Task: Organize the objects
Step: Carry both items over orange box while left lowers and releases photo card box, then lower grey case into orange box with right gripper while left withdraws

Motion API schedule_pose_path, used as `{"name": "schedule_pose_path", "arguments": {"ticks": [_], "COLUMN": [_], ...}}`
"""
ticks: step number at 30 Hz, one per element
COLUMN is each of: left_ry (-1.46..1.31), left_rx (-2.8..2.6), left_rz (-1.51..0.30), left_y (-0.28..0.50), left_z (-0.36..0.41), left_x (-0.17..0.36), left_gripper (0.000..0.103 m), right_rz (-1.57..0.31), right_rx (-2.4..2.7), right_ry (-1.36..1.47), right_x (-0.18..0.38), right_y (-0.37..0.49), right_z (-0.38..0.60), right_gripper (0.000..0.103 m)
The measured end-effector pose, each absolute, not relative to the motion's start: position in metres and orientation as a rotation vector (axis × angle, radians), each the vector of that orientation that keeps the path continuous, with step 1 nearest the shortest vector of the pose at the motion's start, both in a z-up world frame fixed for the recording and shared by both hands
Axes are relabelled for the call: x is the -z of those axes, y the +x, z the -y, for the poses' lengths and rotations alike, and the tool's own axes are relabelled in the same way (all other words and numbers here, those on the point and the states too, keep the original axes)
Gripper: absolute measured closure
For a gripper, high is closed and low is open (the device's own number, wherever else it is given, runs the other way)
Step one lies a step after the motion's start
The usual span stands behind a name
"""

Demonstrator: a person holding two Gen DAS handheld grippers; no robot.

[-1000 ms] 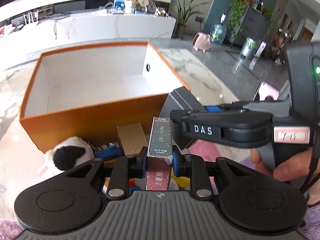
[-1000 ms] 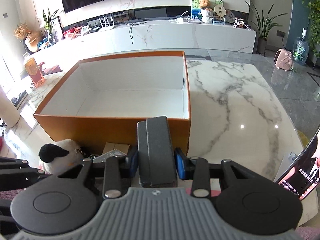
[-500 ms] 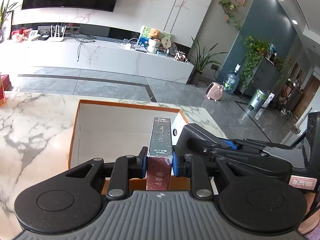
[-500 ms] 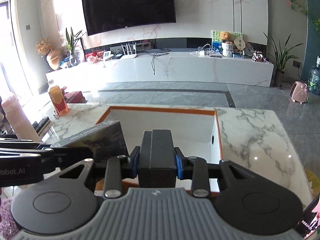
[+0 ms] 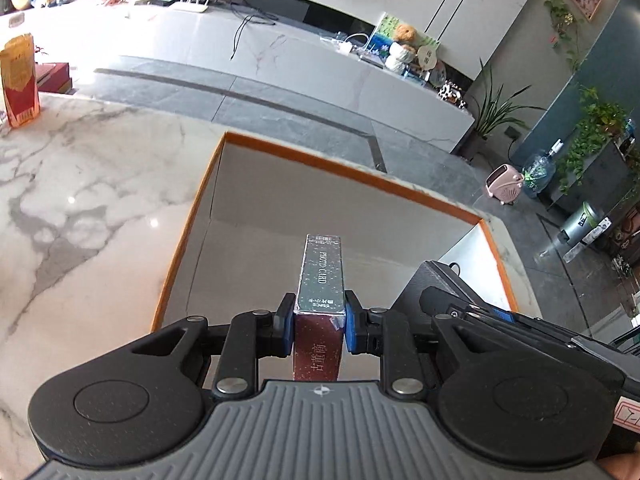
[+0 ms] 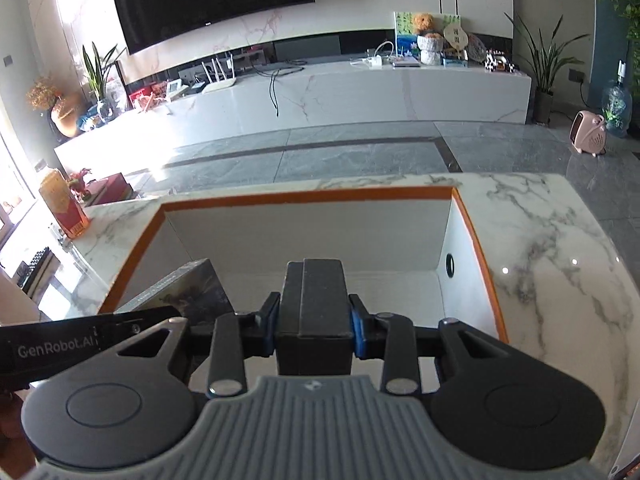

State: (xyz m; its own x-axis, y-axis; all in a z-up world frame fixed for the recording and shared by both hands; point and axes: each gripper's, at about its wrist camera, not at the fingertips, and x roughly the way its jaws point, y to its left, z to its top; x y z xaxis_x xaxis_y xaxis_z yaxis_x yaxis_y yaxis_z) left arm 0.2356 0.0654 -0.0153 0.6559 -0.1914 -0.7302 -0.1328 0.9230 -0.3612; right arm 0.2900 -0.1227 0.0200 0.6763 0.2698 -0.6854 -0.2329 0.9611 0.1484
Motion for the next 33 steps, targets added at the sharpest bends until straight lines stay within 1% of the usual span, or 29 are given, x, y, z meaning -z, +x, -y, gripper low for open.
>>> {"name": "schedule_pose_path", "arguments": {"ticks": [5,11,17,23,30,33], "left_ry": [-0.433,-0.443,-0.39,-0.226,-0.049,-0.031], "left_rx": [0.034,0.014,-0.011,-0.068,-0.118,-0.095], "left_rz": [-0.917,-0.984,-1.025,-1.072,-1.048,-1.023], "left_y": [0.241,0.248,0.248,0.244,0.24,0.239], "left_z": [-0.061,-0.054,-0.052,-0.044,-0.023,-0.02], "left_x": [0.031,0.046,0.042,0.036,0.028,0.021], "left_gripper": [0.076,0.076,0.075,0.068,0.067,0.067], "right_rz": [-0.823,-0.831,-0.851,-0.861,-0.86,-0.863], "right_rx": [-0.27,-0.267,-0.267,-0.271,-0.273,-0.272], "right_ry": [0.061,0.067,0.067,0.066,0.053,0.049], "right_x": [0.001,0.004,0.008,0.009,0.008,0.008], "right_y": [0.298,0.3,0.298,0.296,0.295,0.295], "right_z": [0.128,0.13,0.132,0.13,0.129,0.129], "right_gripper": [0.067,0.067,0.067,0.067,0.067,0.067]}}
